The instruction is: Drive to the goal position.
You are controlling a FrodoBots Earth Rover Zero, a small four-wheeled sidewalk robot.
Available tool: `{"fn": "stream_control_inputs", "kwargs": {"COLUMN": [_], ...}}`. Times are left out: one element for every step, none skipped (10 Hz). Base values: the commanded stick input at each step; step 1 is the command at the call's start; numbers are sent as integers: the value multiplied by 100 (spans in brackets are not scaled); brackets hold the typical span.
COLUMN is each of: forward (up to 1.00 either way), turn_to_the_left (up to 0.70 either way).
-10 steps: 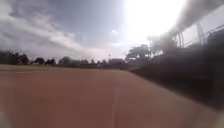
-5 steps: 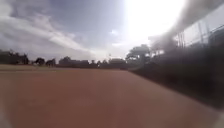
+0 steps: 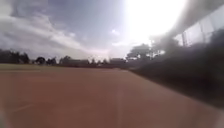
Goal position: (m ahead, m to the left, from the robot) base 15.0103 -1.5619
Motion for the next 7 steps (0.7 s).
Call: {"fn": "stream_control_inputs", "kwargs": {"forward": [70, 70, 70, 70, 70, 70, 70], "turn_to_the_left": [0, 0, 0, 0, 0, 0, 0]}}
